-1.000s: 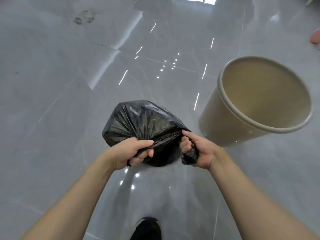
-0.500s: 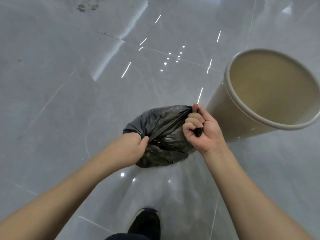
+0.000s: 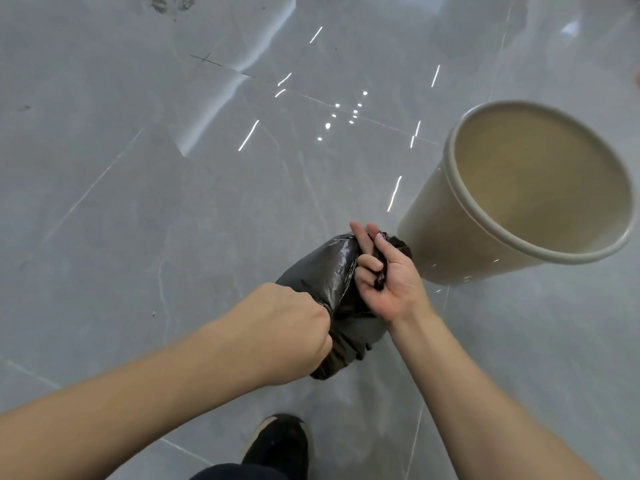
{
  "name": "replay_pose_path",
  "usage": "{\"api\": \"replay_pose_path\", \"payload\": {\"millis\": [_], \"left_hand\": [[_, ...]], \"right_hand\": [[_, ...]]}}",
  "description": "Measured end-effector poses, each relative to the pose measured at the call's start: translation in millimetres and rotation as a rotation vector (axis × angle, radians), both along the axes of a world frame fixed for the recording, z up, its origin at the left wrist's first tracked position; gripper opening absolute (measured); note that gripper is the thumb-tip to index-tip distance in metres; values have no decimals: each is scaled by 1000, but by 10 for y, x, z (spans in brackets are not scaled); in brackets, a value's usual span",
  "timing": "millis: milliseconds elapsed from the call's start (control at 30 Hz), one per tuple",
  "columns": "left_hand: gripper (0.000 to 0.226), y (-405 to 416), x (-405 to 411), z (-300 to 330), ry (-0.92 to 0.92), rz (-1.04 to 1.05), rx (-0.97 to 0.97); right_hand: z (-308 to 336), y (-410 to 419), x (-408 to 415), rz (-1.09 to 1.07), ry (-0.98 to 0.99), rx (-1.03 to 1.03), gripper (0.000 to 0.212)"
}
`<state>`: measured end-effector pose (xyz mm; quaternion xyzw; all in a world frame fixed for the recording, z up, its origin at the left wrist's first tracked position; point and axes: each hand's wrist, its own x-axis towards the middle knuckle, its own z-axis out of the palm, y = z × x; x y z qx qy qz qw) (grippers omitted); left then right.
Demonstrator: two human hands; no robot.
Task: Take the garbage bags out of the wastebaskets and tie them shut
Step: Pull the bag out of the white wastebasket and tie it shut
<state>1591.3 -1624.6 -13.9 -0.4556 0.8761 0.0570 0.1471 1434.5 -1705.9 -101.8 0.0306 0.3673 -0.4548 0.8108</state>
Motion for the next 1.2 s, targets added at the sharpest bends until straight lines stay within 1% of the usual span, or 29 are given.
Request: {"api": "replay_pose_path", "payload": {"millis": [67, 167, 200, 333, 367, 400, 433, 500, 567, 600, 667, 733, 833, 933, 967, 1033, 1067, 1100, 1167, 1200], "left_hand": [[35, 17, 3, -62, -26, 31, 45], [37, -19, 23, -50, -75, 14, -7], [38, -35, 32, -24, -56, 25, -5], [27, -99, 141, 132, -78, -33, -46], [25, -114, 187, 148, -41, -36, -72], [22, -126, 235, 139, -9, -25, -53], [18, -123, 280, 101, 38, -12, -38], [19, -129, 366, 37, 95, 60, -1], [24, -185, 448, -3, 77, 114, -42], [29, -213, 493, -27, 59, 147, -68], [33, -258, 573, -86, 54, 198, -95], [29, -281, 655, -179, 100, 203, -77], [18, -290, 769, -291, 276, 195, 38], [12, -335, 843, -337, 418, 156, 56], [11, -362, 858, -344, 439, 140, 42], [9, -418, 885, -349, 437, 135, 11], [9, -441, 902, -357, 426, 135, 2], [9, -456, 917, -371, 417, 135, -4], [10, -467, 929, -412, 404, 131, -7], [11, -470, 925, -440, 399, 128, -6]], "right_hand": [[-28, 1, 4, 2, 27, -20, 15], [-29, 4, 44, 80, 83, -86, 18], [-23, 5, 56, 109, 108, -110, 19], [13, -3, 54, 173, 200, -172, 22], [27, -5, 49, 182, 227, -184, 23], [41, -1, 47, 199, 269, -199, 23], [48, 6, 52, 231, 341, -221, 24], [49, 55, 85, 371, 568, -312, 28], [20, 151, 134, 560, 757, -430, 32], [2, 200, 158, 632, 787, -464, 32], [-12, 269, 198, 711, 767, -456, 31], [-4, 294, 219, 758, 760, -415, 31], [24, 298, 265, 856, 739, -380, 33], [27, 301, 298, 927, 693, -388, 43], [23, 293, 299, 940, 674, -393, 38], [20, 269, 277, 976, 658, -405, 22], [12, 258, 258, 1002, 659, -413, 22], [2, 253, 241, 1041, 665, -421, 28], [-14, 251, 230, 1127, 705, -452, 49], [-16, 249, 236, 1148, 734, -475, 53]]}}
